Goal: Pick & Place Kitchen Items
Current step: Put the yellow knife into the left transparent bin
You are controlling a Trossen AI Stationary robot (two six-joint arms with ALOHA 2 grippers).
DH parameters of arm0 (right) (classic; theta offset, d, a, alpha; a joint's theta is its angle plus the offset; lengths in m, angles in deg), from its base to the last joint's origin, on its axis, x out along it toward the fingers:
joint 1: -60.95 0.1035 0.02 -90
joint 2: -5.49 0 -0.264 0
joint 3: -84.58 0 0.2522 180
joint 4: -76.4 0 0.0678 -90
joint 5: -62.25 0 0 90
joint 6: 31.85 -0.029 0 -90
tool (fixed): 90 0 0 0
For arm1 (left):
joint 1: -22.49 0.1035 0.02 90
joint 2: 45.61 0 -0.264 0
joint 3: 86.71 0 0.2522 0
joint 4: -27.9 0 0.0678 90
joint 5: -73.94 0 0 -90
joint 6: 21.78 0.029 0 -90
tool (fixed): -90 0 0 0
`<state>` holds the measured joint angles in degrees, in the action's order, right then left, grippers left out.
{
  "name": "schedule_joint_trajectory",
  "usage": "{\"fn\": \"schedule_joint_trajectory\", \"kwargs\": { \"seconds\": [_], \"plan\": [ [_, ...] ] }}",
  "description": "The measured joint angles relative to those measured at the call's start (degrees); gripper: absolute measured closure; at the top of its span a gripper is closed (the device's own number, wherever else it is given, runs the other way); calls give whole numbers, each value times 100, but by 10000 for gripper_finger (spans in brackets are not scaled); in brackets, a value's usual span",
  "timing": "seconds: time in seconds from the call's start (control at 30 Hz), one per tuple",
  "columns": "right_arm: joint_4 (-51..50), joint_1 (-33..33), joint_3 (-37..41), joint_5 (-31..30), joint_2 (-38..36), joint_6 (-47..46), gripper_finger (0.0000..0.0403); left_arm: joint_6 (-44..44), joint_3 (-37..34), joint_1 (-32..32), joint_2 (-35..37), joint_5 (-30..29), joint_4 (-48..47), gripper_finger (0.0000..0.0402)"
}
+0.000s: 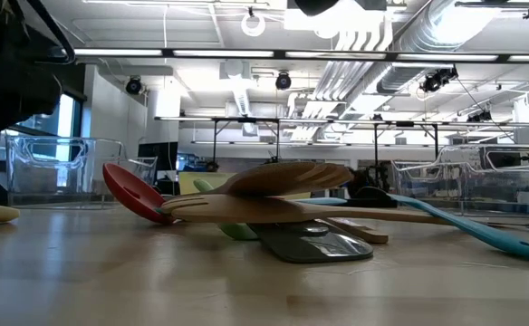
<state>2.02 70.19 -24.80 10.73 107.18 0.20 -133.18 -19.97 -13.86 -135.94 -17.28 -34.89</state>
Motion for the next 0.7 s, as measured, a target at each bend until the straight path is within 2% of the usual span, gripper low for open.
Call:
{"fn": "schedule_joint_trajectory", "kwargs": {
  "seconds": [0.1, 0.3, 0.7],
  "plan": [
    [-4, 0, 0, 10, 2, 101, 276, -299, -3, 64, -79, 21, -56, 162],
    [-45, 0, 0, 13, 0, 125, 276, -307, -15, 290, -73, 38, -37, 162],
    [-240, 0, 0, 38, 2, 407, 276, 42, -15, 615, -73, 193, -325, 162]
  ]
}}
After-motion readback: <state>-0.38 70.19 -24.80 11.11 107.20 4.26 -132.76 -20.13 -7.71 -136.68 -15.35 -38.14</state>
